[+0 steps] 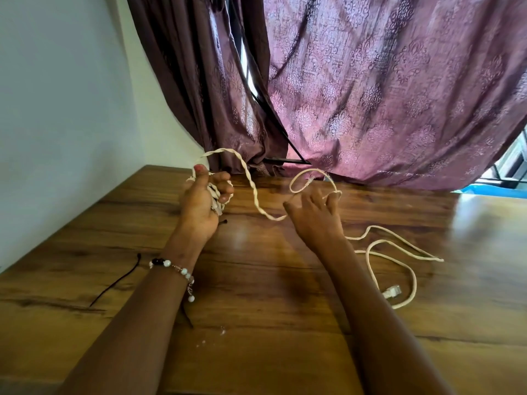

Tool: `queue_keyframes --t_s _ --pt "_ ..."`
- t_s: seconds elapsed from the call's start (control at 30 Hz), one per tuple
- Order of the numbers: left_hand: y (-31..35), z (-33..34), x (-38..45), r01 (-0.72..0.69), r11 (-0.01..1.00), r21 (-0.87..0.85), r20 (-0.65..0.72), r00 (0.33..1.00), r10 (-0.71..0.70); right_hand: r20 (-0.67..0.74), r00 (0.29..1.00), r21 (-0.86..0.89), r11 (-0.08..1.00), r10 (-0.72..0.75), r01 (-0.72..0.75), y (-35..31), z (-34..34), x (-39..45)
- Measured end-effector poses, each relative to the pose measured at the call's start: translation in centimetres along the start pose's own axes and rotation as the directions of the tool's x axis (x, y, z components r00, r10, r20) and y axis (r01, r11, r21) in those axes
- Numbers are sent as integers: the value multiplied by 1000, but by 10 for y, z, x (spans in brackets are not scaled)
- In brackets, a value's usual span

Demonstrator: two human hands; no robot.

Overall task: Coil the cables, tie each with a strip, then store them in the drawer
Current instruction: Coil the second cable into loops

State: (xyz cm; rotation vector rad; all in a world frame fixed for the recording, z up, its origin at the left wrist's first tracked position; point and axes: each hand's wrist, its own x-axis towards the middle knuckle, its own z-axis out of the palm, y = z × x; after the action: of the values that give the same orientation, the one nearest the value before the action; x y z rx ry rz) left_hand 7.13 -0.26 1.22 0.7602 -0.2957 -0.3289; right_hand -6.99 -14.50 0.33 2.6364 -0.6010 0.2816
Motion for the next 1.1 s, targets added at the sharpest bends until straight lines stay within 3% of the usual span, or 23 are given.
queue_keyframes --t_s 0.1,0.23,0.3,0.37,0.4,0.43,0.47,0.53,0.6,0.67,0.7,0.73,0.8,0.83,0.9,0.93,1.0,1.1 --pt "-4 2 -1 -24 992 127 18 1000 22 -54 996 -40 997 -75 73 -17 -9 -4" --pt "-5 2 -3 -15 992 123 -17 1000 17 -28 997 -24 997 -69 68 -21 -10 -7" --pt "-3 0 -3 6 994 112 -65 998 1 -68 998 75 997 -2 7 -8 -9 -7" --pt "-2 -5 0 7 985 175 -102 995 11 -174 985 256 965 -11 56 8 -4 -3" --pt "-3 -6 0 10 978 209 -112 994 14 -216 974 419 894 -73 160 13 -6 -3" --pt "-5 -6 0 17 972 233 -120 993 11 -256 955 614 738 -151 281 15 -9 -3" --pt "-6 -5 0 27 970 241 -118 993 2 -300 932 772 522 -206 364 12 -15 -5" --pt "-9 -2 -2 46 969 242 -100 995 -22 -369 913 908 143 -176 394 3 -22 -7" --pt "-9 -1 -3 93 969 228 -64 995 -80 -400 917 917 -11 -3 400 -6 -23 -3" --pt "-7 -3 -4 171 972 162 29 984 -178 -393 891 911 -32 229 410 -4 -16 2" --pt "-4 -4 -5 214 971 107 107 968 -225 -373 861 918 1 346 398 0 -13 4" --pt "-2 -5 -6 256 966 44 203 944 -260 -370 815 927 114 445 358 7 -9 5" --pt "3 -6 -9 322 943 -88 387 883 -265 -395 748 868 484 534 112 21 -2 2" --pt "5 -6 -10 343 927 -154 457 856 -242 -360 776 780 624 519 -55 25 1 -1" --pt "6 -5 -11 374 890 -262 561 809 -175 -203 879 587 772 432 -244 22 2 -4" --pt "6 -5 -11 379 873 -305 587 797 -141 -151 918 481 838 368 -257 18 3 -2" --pt "6 -5 -10 333 870 -364 567 820 -77 -139 972 258 955 188 -148 6 -2 0" --pt "7 -2 -10 184 915 -359 449 894 -4 -69 997 120 992 -28 37 -14 -13 -2"
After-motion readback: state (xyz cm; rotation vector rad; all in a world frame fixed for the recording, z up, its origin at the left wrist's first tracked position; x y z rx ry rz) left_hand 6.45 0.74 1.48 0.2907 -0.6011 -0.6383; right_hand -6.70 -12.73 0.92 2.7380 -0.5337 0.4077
